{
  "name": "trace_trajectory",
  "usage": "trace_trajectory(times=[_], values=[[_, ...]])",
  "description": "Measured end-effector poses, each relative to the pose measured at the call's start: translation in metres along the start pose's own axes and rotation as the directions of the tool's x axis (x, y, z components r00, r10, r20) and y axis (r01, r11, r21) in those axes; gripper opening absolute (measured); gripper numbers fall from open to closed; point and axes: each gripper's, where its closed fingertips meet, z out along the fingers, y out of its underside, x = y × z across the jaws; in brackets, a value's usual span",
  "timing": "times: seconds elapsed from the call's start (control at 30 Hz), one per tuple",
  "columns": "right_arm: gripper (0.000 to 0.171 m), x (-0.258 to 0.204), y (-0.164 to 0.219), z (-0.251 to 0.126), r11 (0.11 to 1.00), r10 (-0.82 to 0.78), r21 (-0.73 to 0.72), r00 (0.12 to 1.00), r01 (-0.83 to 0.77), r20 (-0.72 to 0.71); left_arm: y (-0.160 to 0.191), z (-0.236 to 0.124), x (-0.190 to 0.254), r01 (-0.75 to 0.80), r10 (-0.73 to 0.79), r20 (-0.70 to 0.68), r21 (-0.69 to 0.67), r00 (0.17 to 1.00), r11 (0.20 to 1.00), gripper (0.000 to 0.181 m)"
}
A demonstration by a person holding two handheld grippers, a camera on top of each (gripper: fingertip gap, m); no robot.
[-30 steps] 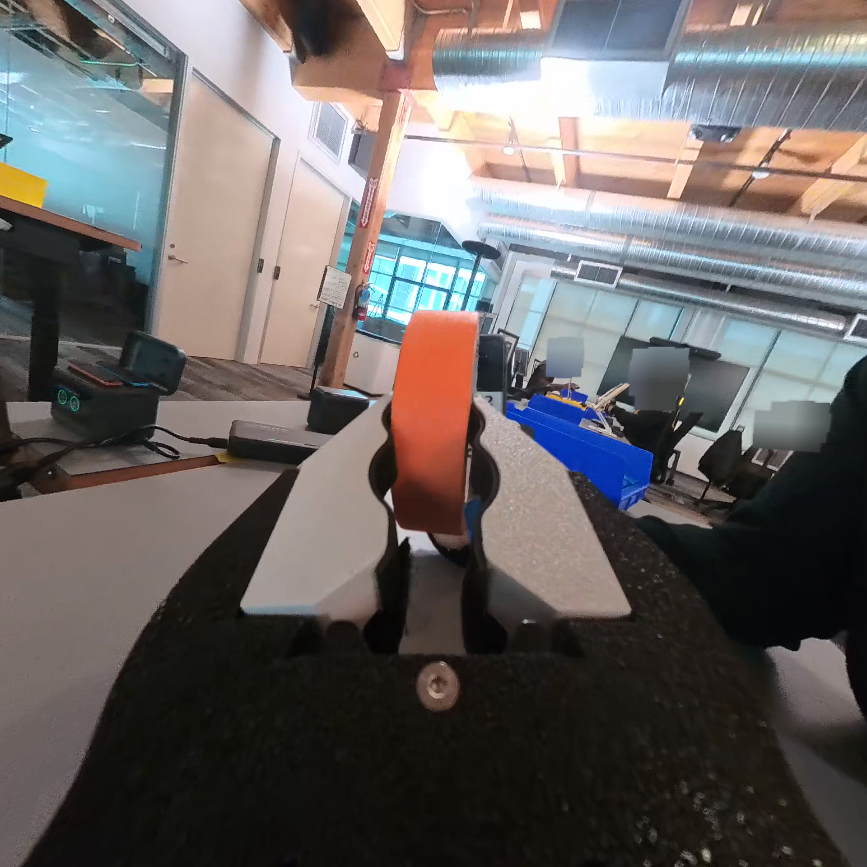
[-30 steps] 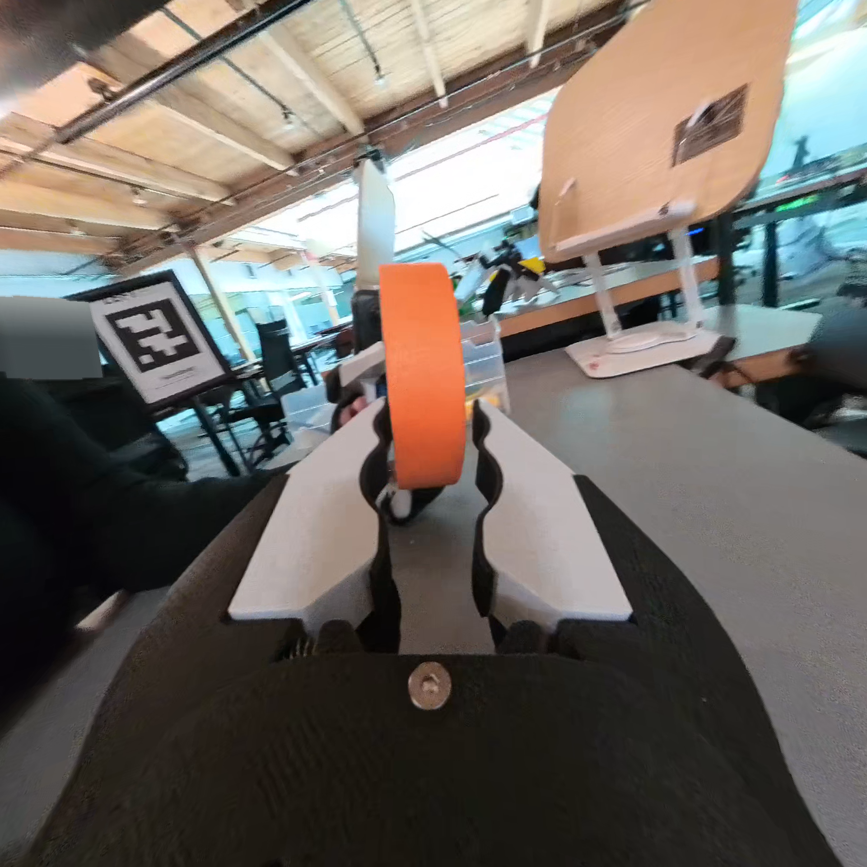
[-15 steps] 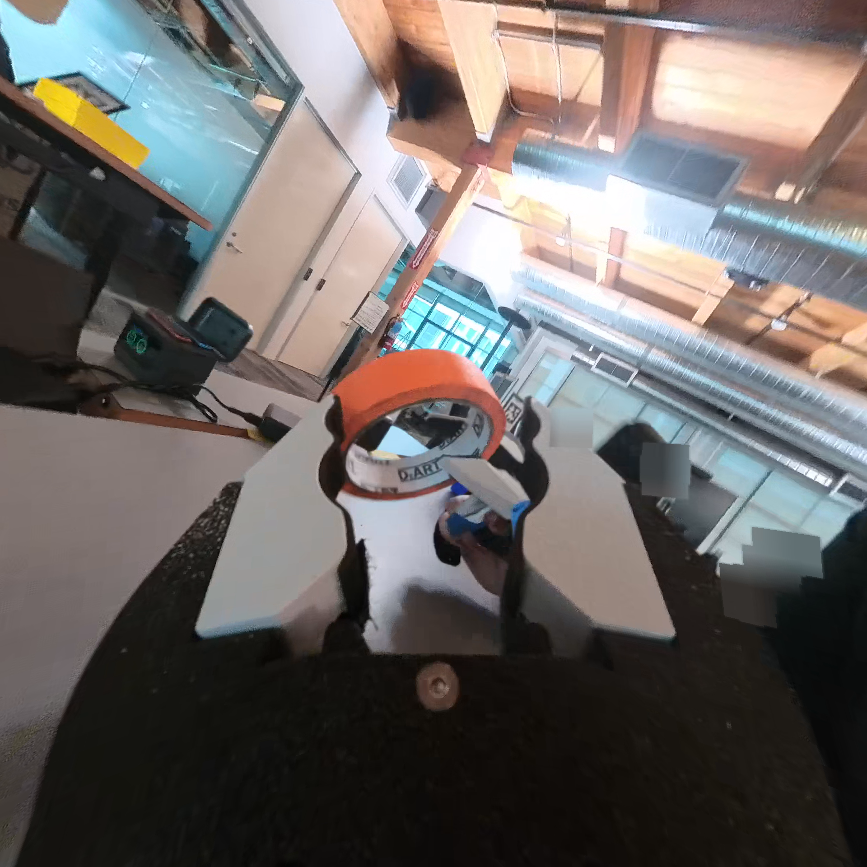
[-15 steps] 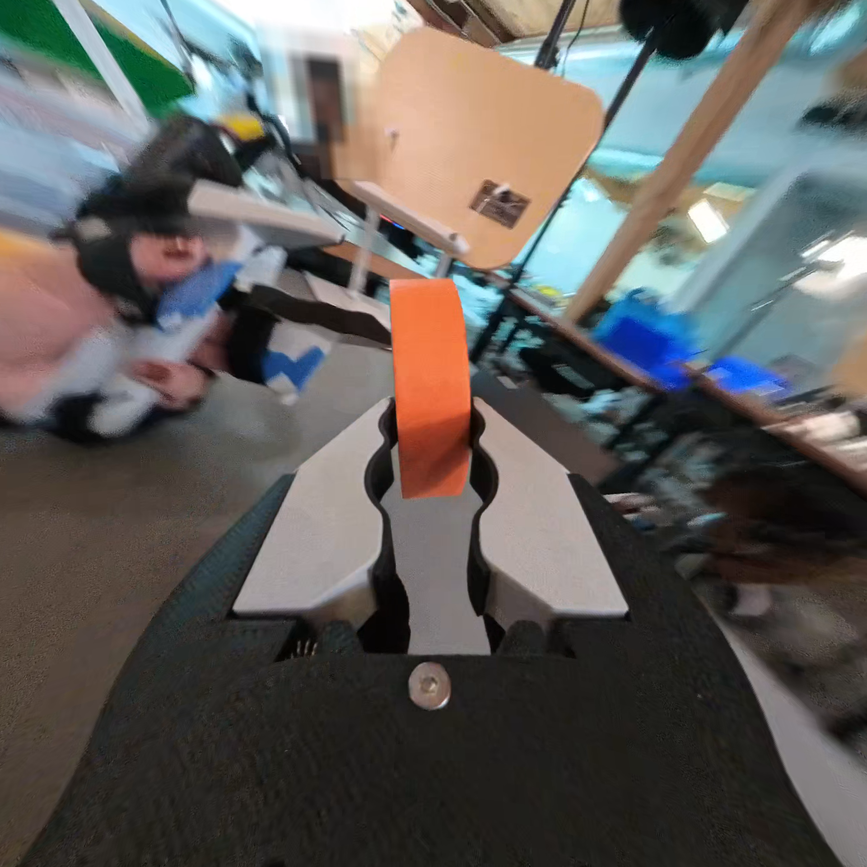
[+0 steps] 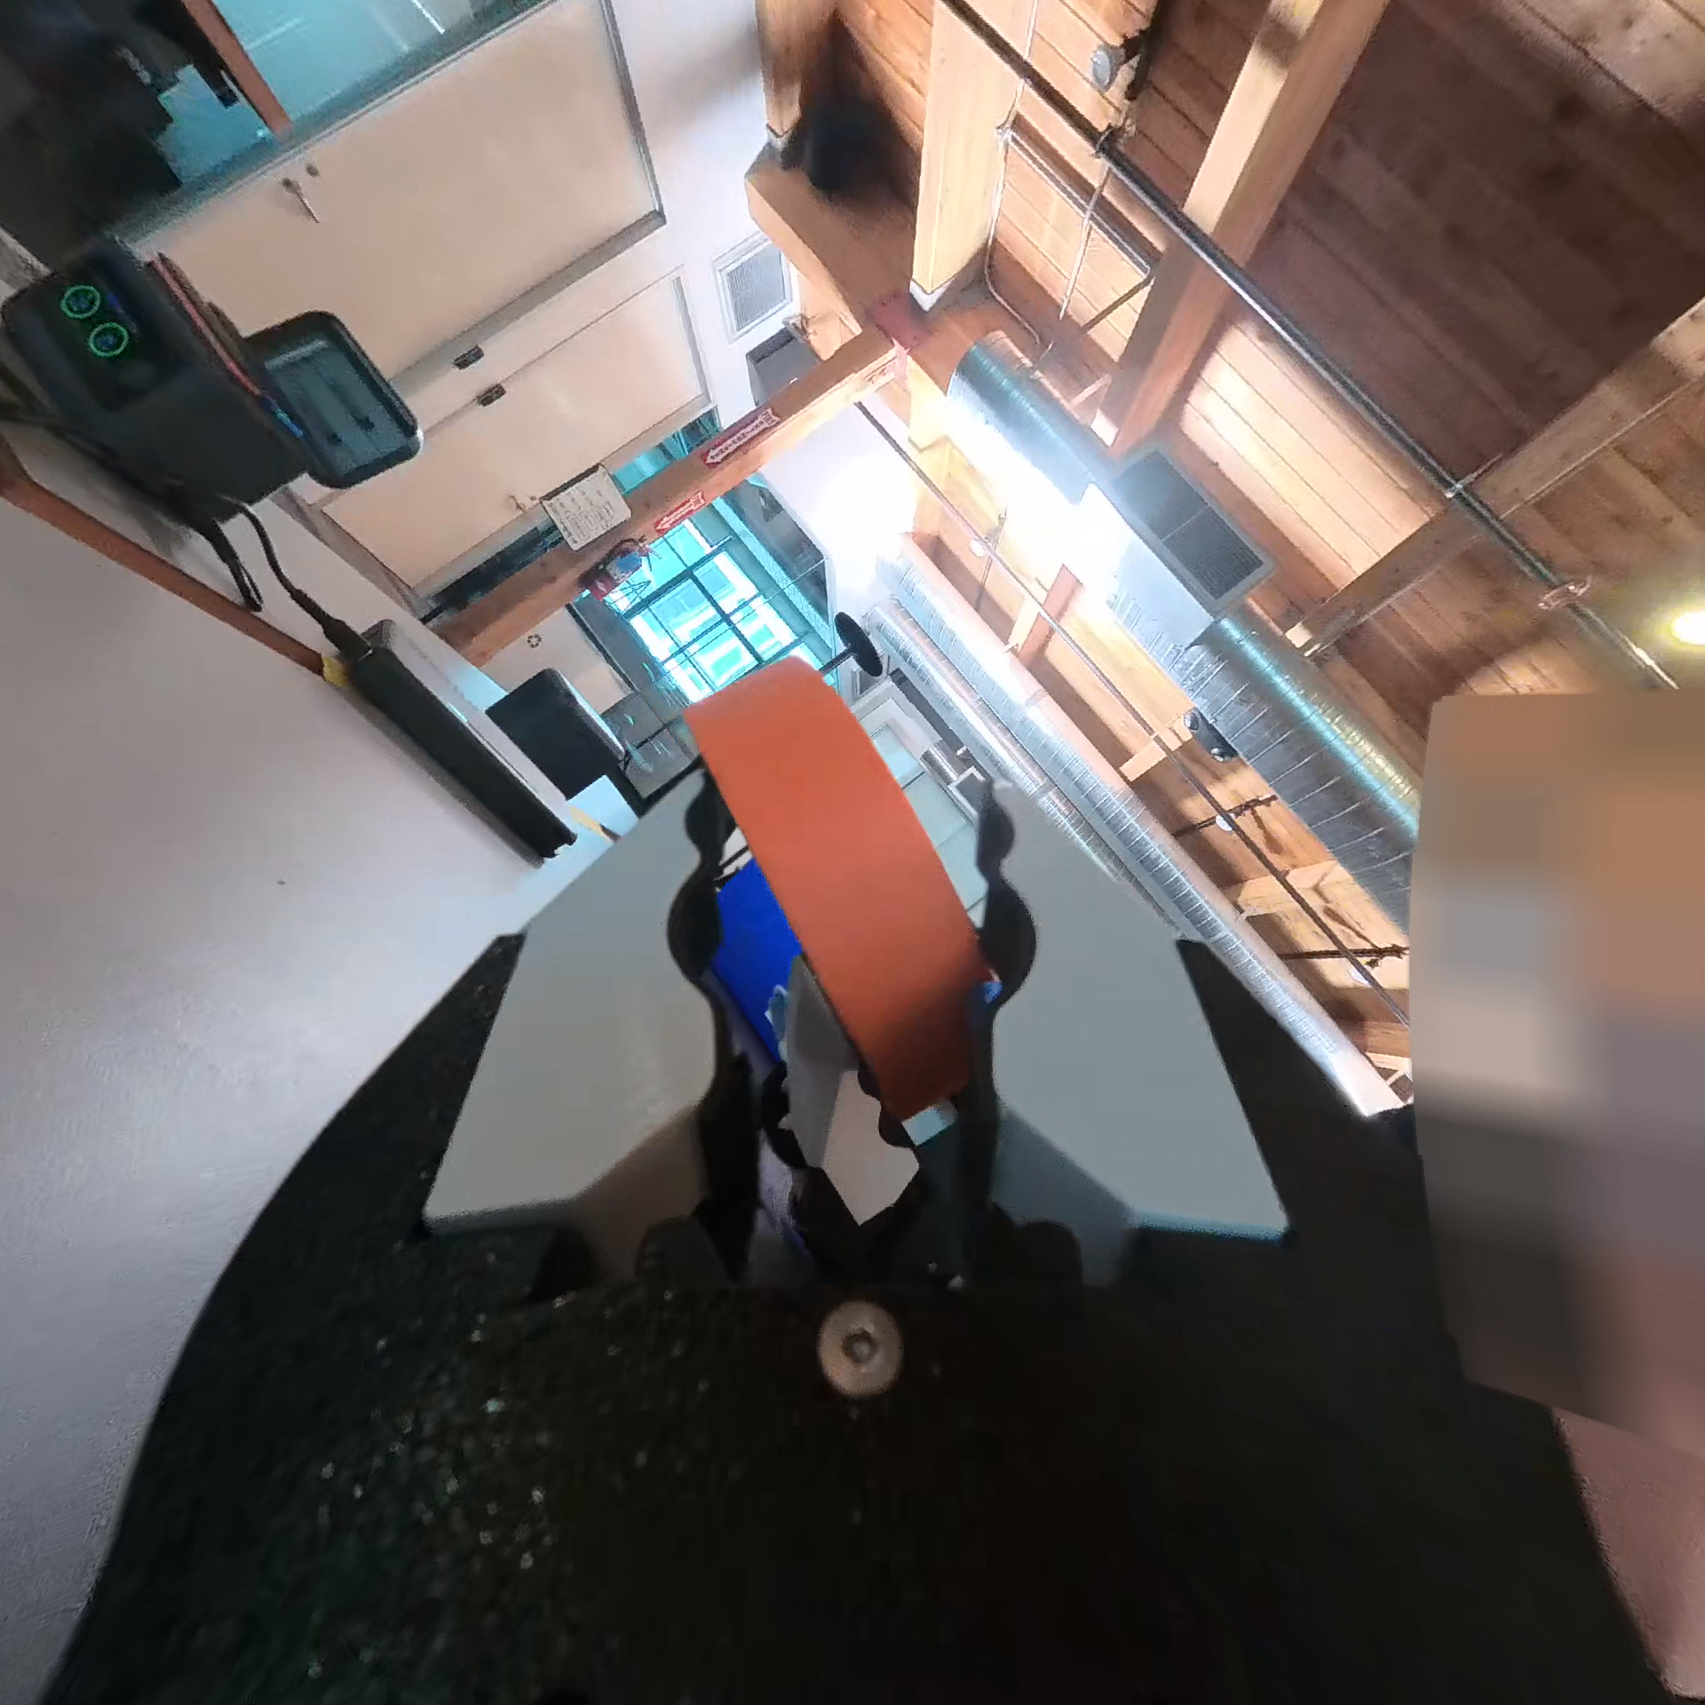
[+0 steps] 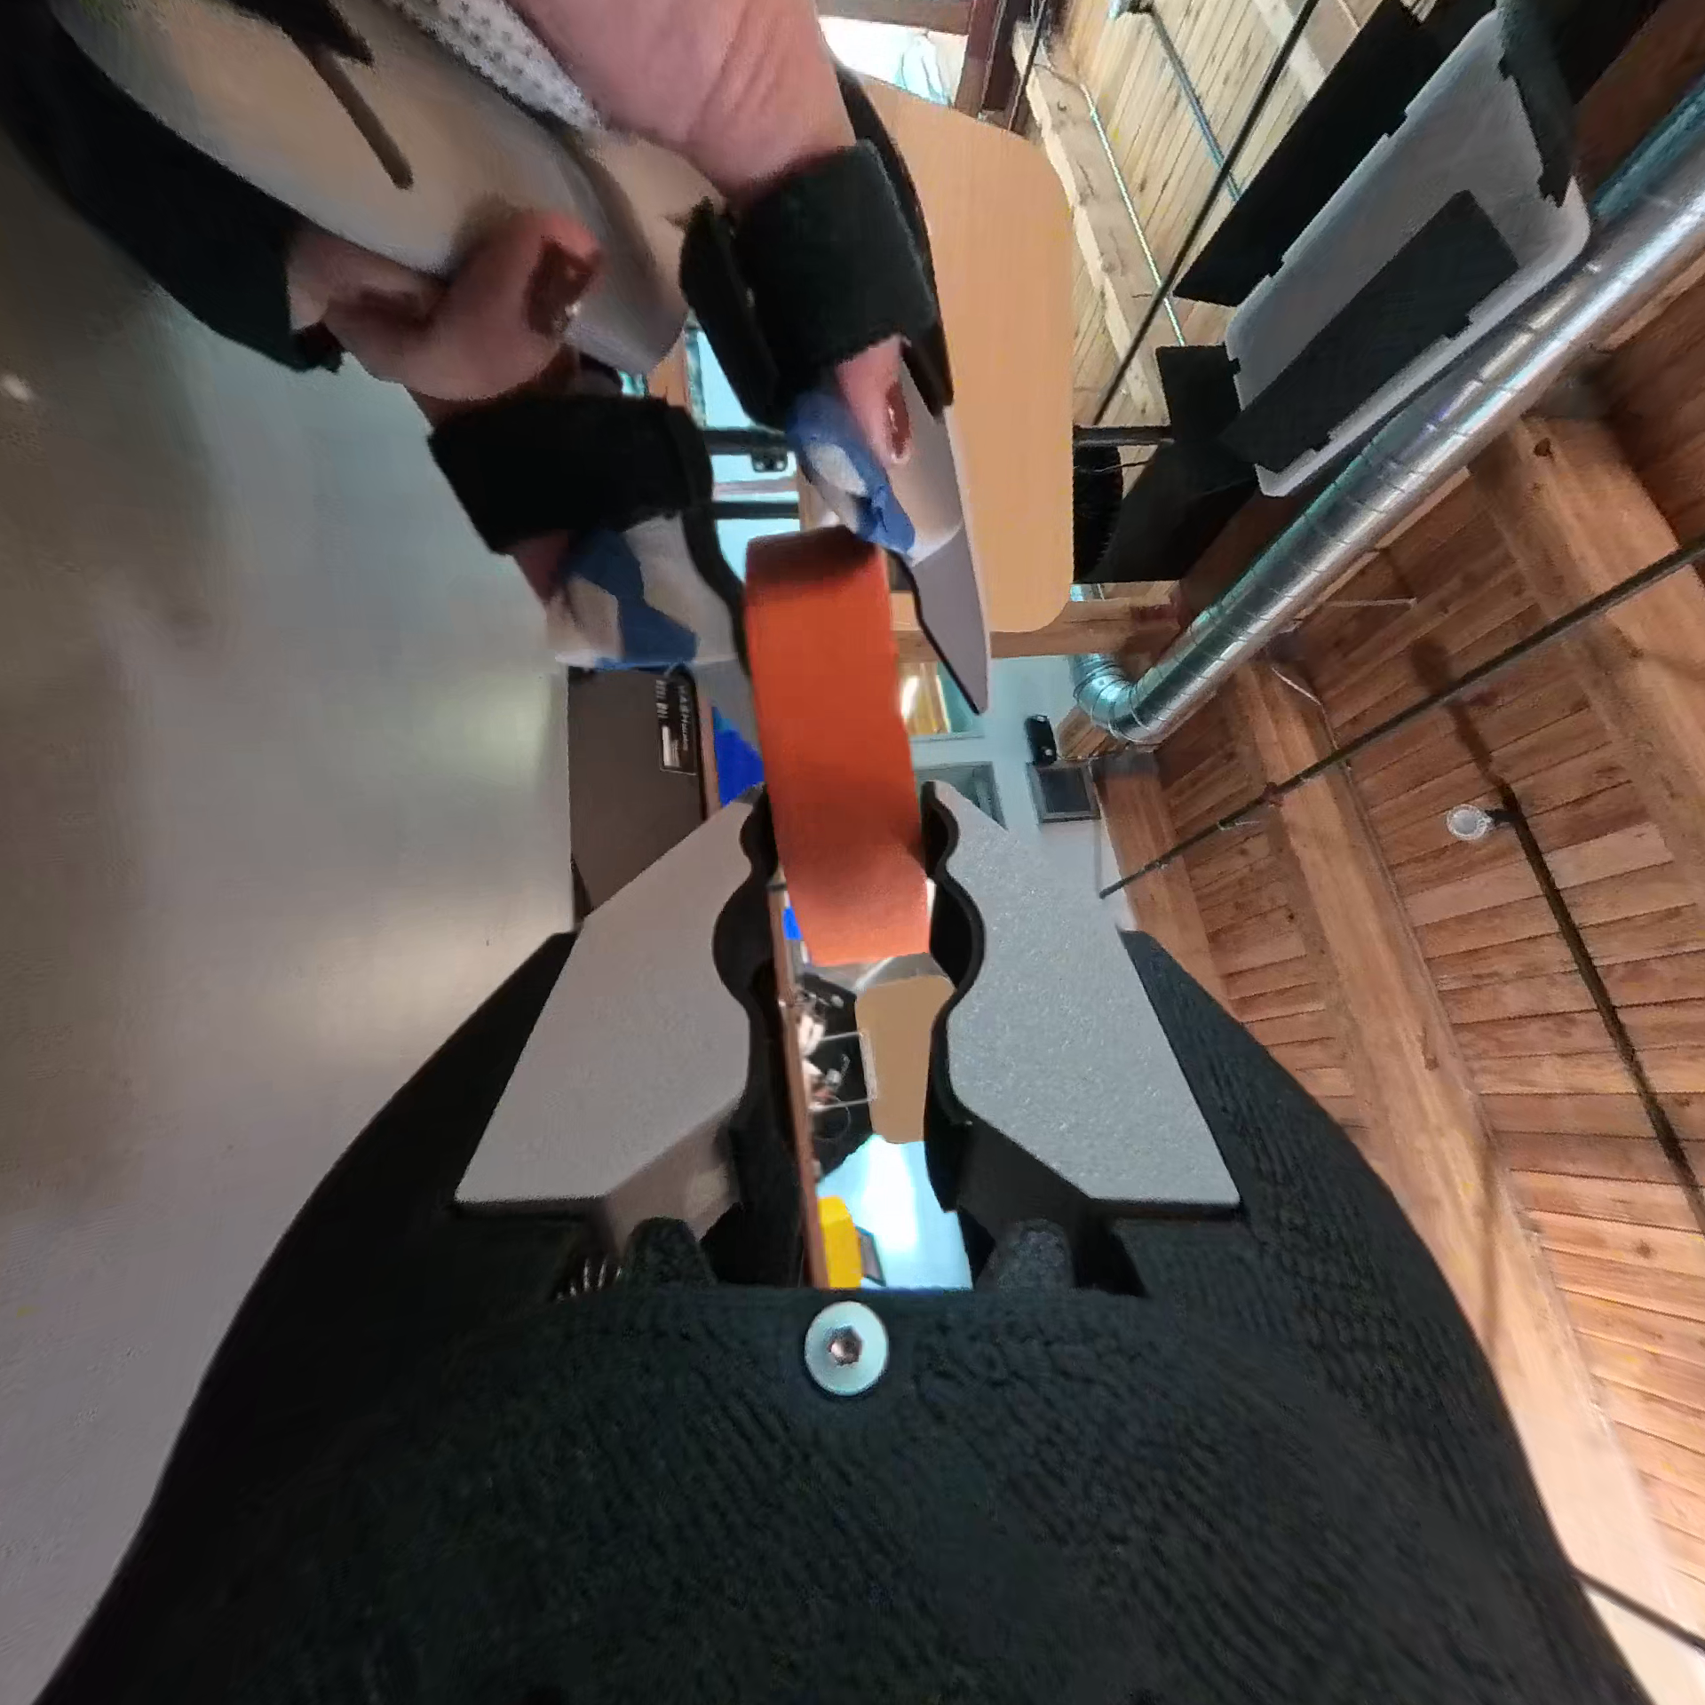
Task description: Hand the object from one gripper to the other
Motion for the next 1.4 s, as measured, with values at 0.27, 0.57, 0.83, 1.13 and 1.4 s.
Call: trace_trajectory(times=[0.27, 0.57, 0.83, 1.13, 1.4], values=[[0.049, -0.008, 0.006, -0.004, 0.923, 0.371, 0.063, 0.92, -0.38, 0.126, 0.004, 0.002, 0.001, -0.066, 0.066, 0.029, -0.023, 0.997, 0.998, 0.034], [0.062, 0.008, 0.012, -0.005, 0.871, 0.479, 0.081, 0.875, -0.484, 0.075, -0.03, -0.019, 0.015, -0.117, 0.127, -0.034, 0.208, 0.991, 0.971, 0.029], [0.064, 0.03, 0.021, -0.008, -0.276, 0.823, -0.091, -0.284, -0.957, 0.492, 0.0, 0.0, 0.015, -0.333, 0.334, 0.021, -0.011, 0.942, 0.943, 0.028], [0.05, 0.016, 0.018, -0.01, -0.545, 0.541, -0.364, -0.649, -0.755, 0.535, 0.035, 0.013, 0.018, -0.459, 0.459, -0.046, -0.193, 0.887, 0.867, 0.029], [0.027, 0.013, 0.015, -0.012, -0.462, 0.595, -0.36, -0.584, -0.811, 0.552, 0.037, 0.015, 0.019, -0.448, 0.444, -0.062, -0.197, 0.894, 0.872, 0.029]])
